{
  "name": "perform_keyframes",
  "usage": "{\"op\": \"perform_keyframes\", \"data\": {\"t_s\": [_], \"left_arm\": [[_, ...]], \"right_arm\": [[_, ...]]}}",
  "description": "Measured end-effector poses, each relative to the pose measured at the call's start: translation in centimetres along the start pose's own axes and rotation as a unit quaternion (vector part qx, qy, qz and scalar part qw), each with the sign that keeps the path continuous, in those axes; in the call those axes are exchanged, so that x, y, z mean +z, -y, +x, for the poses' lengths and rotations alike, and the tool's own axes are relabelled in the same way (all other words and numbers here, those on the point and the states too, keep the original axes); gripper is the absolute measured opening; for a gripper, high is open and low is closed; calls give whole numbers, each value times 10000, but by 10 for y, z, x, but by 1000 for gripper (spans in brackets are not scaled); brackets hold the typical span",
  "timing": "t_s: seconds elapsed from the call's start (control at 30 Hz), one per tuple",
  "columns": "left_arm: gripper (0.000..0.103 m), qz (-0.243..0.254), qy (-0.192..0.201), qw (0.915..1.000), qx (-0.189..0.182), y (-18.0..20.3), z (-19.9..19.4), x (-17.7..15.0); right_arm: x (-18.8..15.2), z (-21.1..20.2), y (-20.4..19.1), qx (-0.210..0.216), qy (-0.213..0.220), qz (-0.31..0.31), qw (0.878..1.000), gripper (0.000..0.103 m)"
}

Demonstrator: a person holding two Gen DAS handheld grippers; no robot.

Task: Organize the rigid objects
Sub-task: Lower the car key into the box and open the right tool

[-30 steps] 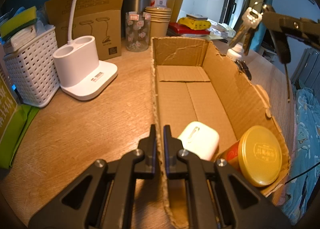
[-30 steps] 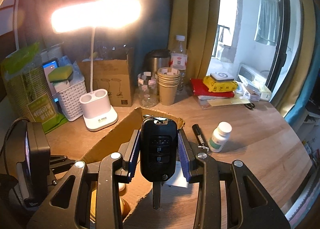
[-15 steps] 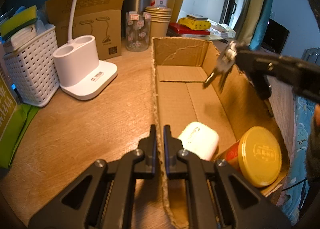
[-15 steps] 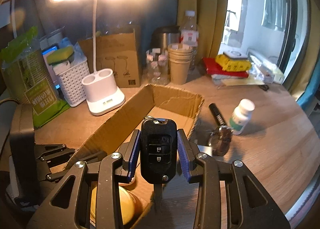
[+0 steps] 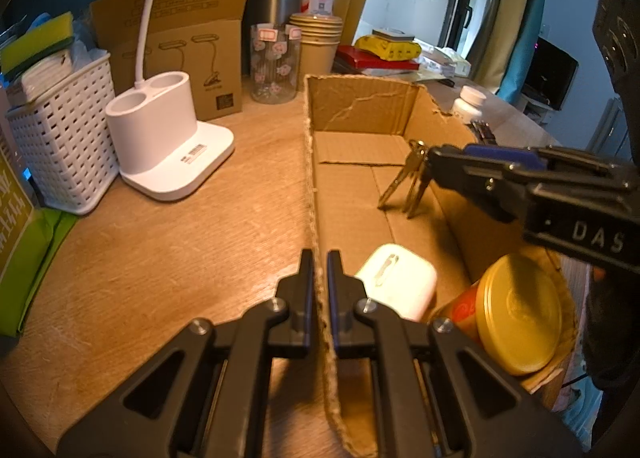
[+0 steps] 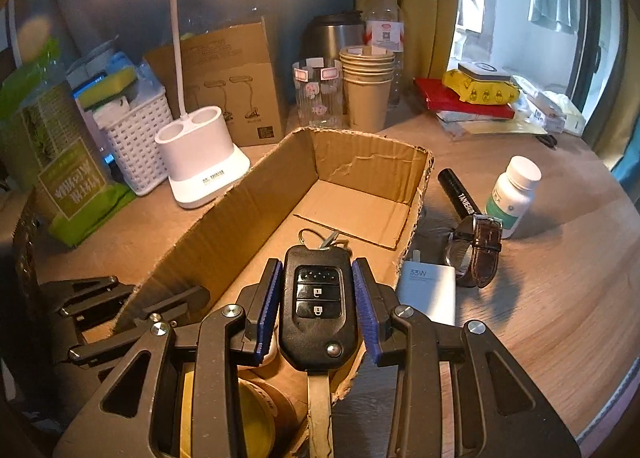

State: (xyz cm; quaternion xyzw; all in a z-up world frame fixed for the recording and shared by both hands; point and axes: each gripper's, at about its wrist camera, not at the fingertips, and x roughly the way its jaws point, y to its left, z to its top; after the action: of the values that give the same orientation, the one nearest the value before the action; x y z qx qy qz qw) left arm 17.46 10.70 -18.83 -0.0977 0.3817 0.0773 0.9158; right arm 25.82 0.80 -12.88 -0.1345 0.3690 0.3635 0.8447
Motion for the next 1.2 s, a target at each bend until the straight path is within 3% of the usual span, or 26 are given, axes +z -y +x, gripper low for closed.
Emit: {"op": "perform_keyframes", "data": {"t_s": [0.37, 0.63, 0.77, 0.9, 1.1, 1.2], "left_arm": [[6, 15, 17, 10000, 2, 0, -2, 0], [6, 24, 22, 10000, 15, -1, -2, 0], [6, 43, 28, 10000, 22, -1, -3, 1], [6, 31, 17, 10000, 29, -1, -2, 0], [6, 30, 7, 10000, 34, -2, -2, 1], [6, 40, 16, 10000, 55, -1, -2, 1]], "right_arm": [[-4, 3, -15, -536, -118, -555, 9970, 38], [-4, -1, -9, -393, -127, -363, 9985, 41], [-4, -3, -10, -268, -130, -333, 9990, 52], [-4, -6, -11, -212, -102, -322, 9992, 55], [0, -23, -5, -167, 138, -198, 9996, 56], [3, -30, 1, -229, 258, -112, 9993, 64]]}}
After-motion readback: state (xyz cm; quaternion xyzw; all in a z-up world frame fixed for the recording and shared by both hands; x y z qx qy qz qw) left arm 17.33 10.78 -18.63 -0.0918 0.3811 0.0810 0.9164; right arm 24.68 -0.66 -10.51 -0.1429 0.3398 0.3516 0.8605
